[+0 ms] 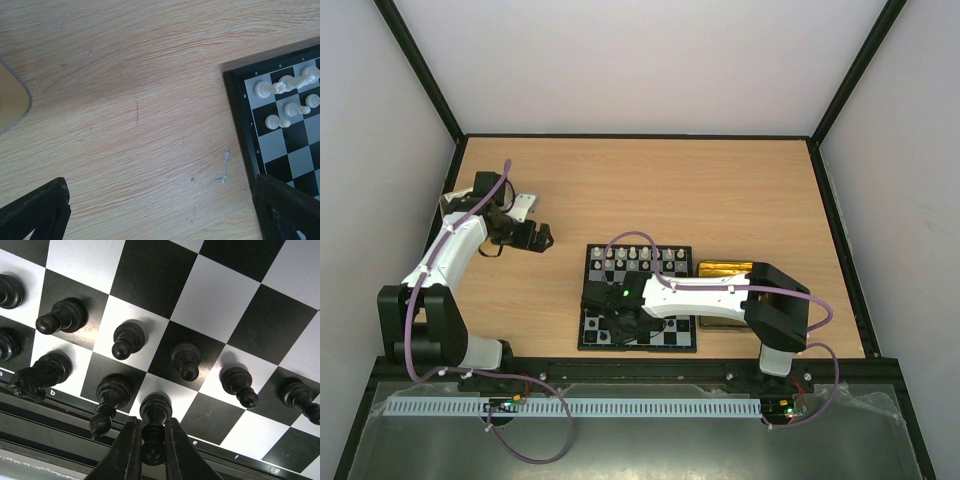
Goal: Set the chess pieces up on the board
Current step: Place the chess piece on the chessboard.
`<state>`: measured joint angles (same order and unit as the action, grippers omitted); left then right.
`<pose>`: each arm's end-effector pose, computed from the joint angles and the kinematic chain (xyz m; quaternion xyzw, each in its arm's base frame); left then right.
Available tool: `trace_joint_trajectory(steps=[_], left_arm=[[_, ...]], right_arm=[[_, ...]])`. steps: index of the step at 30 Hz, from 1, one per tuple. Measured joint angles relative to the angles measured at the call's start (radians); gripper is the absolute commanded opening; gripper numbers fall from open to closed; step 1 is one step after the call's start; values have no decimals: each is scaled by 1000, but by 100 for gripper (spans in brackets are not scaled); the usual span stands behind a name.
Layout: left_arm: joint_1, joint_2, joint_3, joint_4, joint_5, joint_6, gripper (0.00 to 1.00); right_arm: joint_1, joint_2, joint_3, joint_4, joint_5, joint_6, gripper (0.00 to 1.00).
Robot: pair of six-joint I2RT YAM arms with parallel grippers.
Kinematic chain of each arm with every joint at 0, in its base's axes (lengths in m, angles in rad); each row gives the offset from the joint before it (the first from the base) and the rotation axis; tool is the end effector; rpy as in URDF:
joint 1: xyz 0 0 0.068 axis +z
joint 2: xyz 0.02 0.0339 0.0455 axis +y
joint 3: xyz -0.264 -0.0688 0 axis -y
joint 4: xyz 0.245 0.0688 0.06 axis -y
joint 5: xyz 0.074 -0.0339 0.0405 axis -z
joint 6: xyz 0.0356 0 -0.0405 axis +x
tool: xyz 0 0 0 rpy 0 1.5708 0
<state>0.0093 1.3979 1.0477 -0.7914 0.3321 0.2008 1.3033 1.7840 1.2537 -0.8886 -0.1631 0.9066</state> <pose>0.2702 -0.0091 0.2480 0.1272 0.9558 -0.1386 0.2258 0.0827 0.3237 0.1915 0.2019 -0.9731 -0.1040 0.0386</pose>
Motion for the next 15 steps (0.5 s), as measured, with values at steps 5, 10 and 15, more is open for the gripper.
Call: trace_joint_trajectory(steps=[5,10,15], left_arm=[[0,0,0,0,0,0,99],[0,0,0,1,0,0,99],[0,0,0,1,0,0,99]], right_arm=[[0,0,0,0,0,0,9],[0,0,0,0,0,3,9],[1,-1,-3,0,0,7,9]])
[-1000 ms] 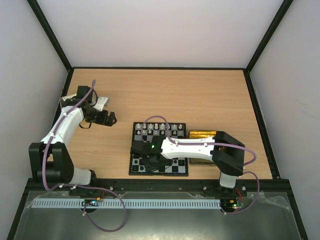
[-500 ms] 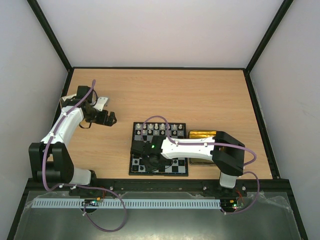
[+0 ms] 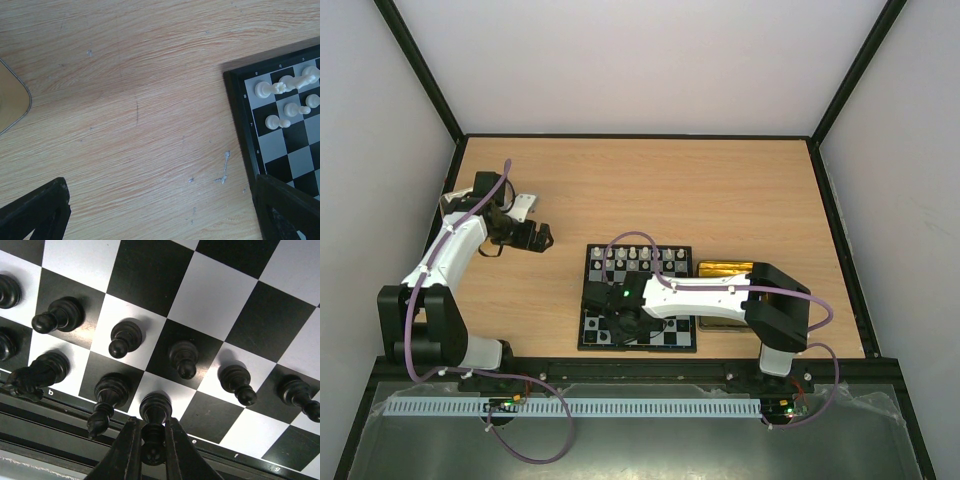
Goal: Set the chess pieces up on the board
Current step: Place the chess piece on the chessboard.
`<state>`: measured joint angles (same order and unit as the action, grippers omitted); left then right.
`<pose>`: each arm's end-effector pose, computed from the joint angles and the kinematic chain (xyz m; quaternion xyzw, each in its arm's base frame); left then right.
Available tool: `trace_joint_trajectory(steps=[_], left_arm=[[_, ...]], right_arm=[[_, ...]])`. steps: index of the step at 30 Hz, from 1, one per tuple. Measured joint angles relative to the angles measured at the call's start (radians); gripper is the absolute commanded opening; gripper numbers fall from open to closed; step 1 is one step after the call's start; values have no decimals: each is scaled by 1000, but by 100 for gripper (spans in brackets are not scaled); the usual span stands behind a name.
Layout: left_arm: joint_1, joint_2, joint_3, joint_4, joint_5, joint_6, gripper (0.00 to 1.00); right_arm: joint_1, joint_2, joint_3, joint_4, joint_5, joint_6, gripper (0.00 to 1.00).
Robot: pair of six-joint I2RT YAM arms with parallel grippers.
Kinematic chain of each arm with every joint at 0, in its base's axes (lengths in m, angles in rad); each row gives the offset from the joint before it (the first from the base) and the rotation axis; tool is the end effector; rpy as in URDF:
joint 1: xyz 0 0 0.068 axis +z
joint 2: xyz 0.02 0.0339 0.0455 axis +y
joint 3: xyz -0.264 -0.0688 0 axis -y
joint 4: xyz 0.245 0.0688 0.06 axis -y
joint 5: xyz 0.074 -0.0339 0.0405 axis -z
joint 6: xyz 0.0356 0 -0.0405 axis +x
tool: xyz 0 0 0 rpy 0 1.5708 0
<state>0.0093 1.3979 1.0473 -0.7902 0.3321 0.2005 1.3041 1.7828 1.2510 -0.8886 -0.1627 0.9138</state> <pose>0.2703 -0.0091 0.2479 0.1271 0.9558 -0.1386 0.2262 0.0823 0.3232 0.1912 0.1987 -0.9738 -0.1031 0.0392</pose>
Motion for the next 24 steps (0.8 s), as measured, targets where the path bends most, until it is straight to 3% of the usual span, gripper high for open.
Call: trace_joint_trajectory(steps=[7,15,24], left_arm=[[0,0,-1,0,0,0,99],[0,0,-1,0,0,-2,99],[0,0,-2,10,0,-3,99]], right_arm=[[0,-3,-5,0,0,10,10],[0,-3,-9,0,1,14,22],[0,-4,-10,0,2,14,22]])
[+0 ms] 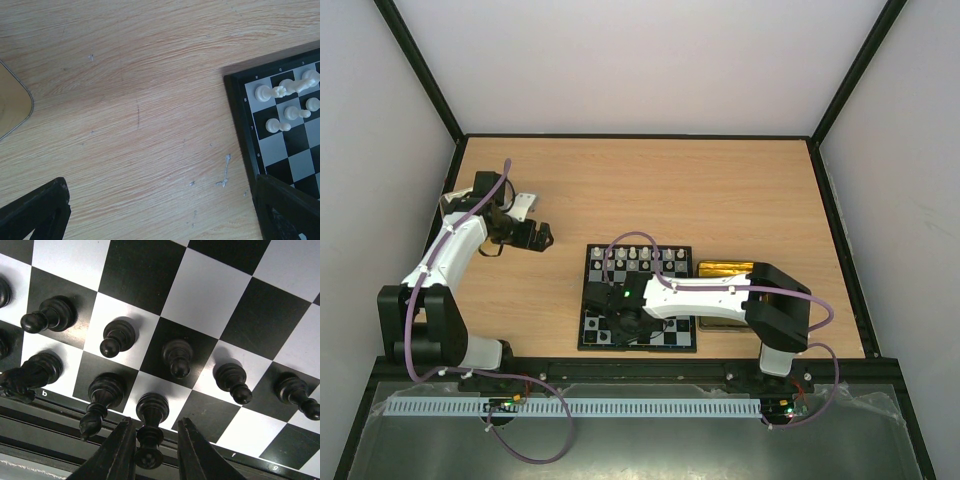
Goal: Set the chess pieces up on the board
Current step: Place the chess piece on the chessboard.
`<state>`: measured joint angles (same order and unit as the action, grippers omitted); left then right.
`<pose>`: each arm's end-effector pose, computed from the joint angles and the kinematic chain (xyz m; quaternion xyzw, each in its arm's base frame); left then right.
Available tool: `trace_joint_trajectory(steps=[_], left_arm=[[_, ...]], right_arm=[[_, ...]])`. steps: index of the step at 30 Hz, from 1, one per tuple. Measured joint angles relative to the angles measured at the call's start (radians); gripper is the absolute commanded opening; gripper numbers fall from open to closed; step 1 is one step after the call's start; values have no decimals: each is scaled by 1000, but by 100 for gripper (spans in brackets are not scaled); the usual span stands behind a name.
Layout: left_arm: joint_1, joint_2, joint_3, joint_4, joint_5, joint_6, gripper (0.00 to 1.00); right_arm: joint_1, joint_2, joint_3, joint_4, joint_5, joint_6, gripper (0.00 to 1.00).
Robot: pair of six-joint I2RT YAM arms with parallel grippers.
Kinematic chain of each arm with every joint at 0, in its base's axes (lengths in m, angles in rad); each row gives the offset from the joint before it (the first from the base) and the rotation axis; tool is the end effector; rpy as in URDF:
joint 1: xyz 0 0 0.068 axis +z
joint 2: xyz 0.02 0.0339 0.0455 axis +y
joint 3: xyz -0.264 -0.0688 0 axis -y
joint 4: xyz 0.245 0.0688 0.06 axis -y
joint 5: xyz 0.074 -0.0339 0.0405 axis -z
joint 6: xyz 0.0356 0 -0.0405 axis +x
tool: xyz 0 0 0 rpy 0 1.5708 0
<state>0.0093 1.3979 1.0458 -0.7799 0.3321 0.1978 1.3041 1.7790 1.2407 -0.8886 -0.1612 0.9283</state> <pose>0.2711 -0.0091 0.2479 0.1264 0.9549 -0.1383 0.2302 0.0818 0.3211 0.1897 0.1914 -0.9756 -0.0996 0.0407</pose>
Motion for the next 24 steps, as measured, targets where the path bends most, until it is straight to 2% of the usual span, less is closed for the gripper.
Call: trace_joint_trajectory(steps=[16,24], left_arm=[[0,0,0,4,0,0,99],[0,0,0,4,0,0,99]], right_arm=[[0,-45,0,0,26,2,22],[-24,-132,14,-38,125,21,23]])
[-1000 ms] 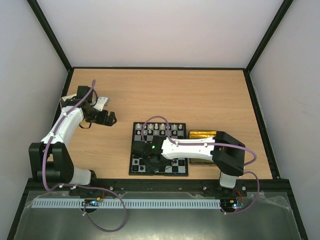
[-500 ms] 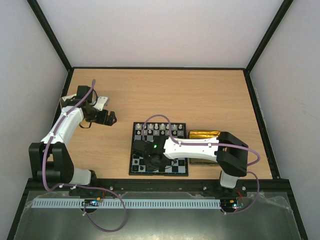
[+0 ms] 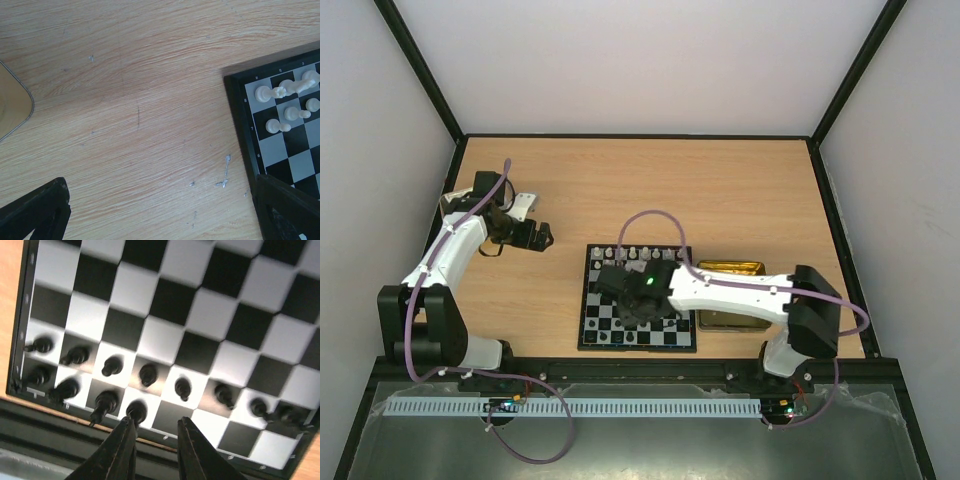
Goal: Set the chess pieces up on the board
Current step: Place the chess piece on the chessboard, then pick up the chess piece from the storage box.
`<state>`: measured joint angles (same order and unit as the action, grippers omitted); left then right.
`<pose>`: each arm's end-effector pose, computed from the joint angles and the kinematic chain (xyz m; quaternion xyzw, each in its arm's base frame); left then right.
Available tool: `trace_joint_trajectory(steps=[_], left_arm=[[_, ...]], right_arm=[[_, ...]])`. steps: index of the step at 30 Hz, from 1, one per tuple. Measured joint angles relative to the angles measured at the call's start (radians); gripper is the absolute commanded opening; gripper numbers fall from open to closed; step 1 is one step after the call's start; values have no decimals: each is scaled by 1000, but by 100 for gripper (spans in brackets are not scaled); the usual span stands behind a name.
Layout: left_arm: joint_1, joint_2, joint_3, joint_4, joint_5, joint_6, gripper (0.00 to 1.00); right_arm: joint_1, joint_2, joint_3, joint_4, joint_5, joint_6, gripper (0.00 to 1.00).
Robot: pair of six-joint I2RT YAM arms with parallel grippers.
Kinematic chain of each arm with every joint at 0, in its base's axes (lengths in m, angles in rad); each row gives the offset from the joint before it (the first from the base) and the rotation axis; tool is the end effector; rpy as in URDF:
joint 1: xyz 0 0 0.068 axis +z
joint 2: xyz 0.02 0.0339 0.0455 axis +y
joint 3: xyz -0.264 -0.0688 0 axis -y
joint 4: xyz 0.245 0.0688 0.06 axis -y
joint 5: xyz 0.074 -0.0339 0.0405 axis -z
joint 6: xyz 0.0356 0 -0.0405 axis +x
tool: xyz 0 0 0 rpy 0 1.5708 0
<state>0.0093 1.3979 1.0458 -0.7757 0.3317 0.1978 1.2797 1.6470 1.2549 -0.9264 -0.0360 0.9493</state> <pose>0.2715 -0.0091 0.2481 0.1267 0.9545 -0.1378 0.2322 0.0897 0.3038 0.2325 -0.1654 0.9780 0.1208 0.0394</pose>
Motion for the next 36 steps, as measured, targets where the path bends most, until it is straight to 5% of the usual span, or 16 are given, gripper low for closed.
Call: trace_joint_trajectory(steps=[8,18,36], left_arm=[[0,0,0,0,0,0,99],[0,0,0,0,0,0,99],[0,0,0,1,-3,0,99]], right_arm=[[-327,-204,-104,-44,58,-34,25],[-652,-228,-245,-56,22,-169,25],[-737,-240,-348,13,-76,-243,25]])
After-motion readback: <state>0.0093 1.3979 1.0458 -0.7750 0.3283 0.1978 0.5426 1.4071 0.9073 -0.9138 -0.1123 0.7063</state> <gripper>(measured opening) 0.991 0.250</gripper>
